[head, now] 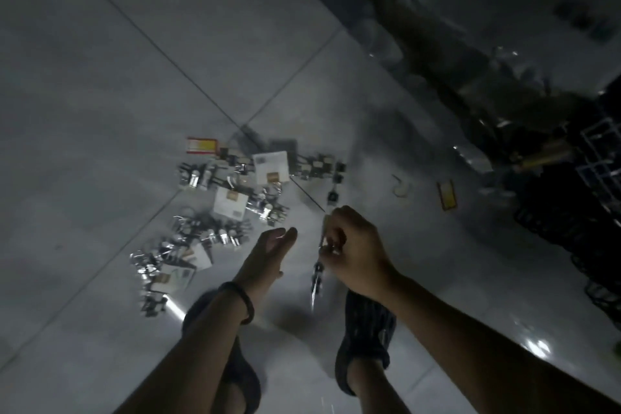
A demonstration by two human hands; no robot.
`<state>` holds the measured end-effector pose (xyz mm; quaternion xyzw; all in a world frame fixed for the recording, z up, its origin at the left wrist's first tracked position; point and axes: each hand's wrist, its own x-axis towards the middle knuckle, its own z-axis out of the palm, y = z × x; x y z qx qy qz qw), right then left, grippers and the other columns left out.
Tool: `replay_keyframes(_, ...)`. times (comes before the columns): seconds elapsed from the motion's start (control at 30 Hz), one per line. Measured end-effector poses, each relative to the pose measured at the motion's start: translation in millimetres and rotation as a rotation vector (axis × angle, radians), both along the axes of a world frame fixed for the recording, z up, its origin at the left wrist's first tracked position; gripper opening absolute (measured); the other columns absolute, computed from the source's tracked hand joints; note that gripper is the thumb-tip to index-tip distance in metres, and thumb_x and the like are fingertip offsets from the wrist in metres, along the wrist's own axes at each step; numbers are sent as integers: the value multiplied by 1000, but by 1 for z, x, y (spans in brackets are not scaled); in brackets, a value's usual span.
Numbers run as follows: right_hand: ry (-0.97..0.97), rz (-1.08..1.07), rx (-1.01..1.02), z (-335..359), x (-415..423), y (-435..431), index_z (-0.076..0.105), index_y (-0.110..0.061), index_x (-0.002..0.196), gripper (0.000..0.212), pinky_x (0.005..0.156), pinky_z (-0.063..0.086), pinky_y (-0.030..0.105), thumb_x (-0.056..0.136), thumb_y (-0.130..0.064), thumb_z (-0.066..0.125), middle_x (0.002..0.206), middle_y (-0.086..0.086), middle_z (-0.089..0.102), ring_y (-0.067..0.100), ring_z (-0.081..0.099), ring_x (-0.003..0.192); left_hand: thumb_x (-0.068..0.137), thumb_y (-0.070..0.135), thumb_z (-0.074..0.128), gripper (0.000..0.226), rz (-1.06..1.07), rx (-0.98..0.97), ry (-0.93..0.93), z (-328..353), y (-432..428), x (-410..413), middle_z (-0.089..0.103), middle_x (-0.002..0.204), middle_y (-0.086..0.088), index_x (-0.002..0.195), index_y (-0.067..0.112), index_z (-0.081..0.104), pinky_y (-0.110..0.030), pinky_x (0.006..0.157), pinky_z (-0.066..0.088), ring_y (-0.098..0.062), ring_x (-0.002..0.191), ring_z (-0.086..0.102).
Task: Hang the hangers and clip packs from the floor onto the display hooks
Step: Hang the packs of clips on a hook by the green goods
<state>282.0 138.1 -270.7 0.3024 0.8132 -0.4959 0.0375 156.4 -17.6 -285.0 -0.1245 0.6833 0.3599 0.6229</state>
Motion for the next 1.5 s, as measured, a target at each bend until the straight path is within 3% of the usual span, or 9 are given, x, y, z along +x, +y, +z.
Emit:
replay_keyframes(0.17,10,79,-363,27,-63,-37,55,-17,109,39,61,58,38,83,7,70,98,0,59,23,67,80,73,71,77,84,356,145,-283,2,-34,-24,69,137,-6,138,22,61,-52,111,49,-30,125,67)
replay_keyframes(0.33,-144,317,-66,-8,-82,-26,41,-23,138,67,86,52,18,84,-2,74,132,-5,46,5,52,113,70,25,93,53,720,180,-171,-16,-65,-30,63,112,-16,115,9,68,-54,81,60,-32,92,62)
replay_keyframes(0.47,-246,264,250,-80,-123,0,46,-2,133,54,88,48,28,86,-3,72,129,20,54,34,58,119,78,32,88,66,756,129,-54,-38,-91,-30,59,118,-15,133,8,60,-44,67,62,-30,88,63)
replay_keyframes(0.67,-492,459,375,-152,-187,10,33,-11,152,95,106,45,53,79,-42,86,139,17,58,40,59,124,85,27,77,47,715,59,15,-60,-118,-19,75,123,-8,129,12,66,-39,61,63,-34,89,76)
replay_keyframes(0.8,-509,299,202,-162,-160,9,61,-18,124,56,82,52,28,80,-45,84,120,7,72,28,68,105,95,25,73,36,703,-2,-10,-63,-123,-10,72,123,-12,127,9,67,-32,58,62,-26,81,77)
replay_keyframes(0.93,-427,3,37,-123,-137,17,70,-17,104,28,54,42,19,84,-34,79,98,-1,72,22,69,85,92,27,76,38,708,-28,-18,-55,-117,-2,71,118,-17,124,9,67,-30,57,61,-21,71,78)
replay_keyframes(1.1,-399,-134,-114,-37,-104,21,71,-16,100,28,64,58,35,93,-43,68,94,12,72,28,71,76,94,26,75,32,738,-13,-15,-28,-99,-1,73,124,-14,122,13,68,-47,73,66,-34,87,78)
replay_keyframes(1.3,-156,-487,-743,67,-81,-2,71,-4,113,27,73,56,56,89,-12,77,88,18,66,32,60,72,101,20,68,38,795,99,-80,45,-56,-14,72,127,-8,135,23,52,-51,80,65,-39,98,78)
replay_keyframes(1.5,-58,-511,-652,167,-74,-24,74,-9,110,15,57,53,28,97,-6,67,90,6,78,19,72,77,100,43,65,45,779,282,-123,155,-13,-27,74,125,-19,138,20,57,-57,87,62,-44,108,74)
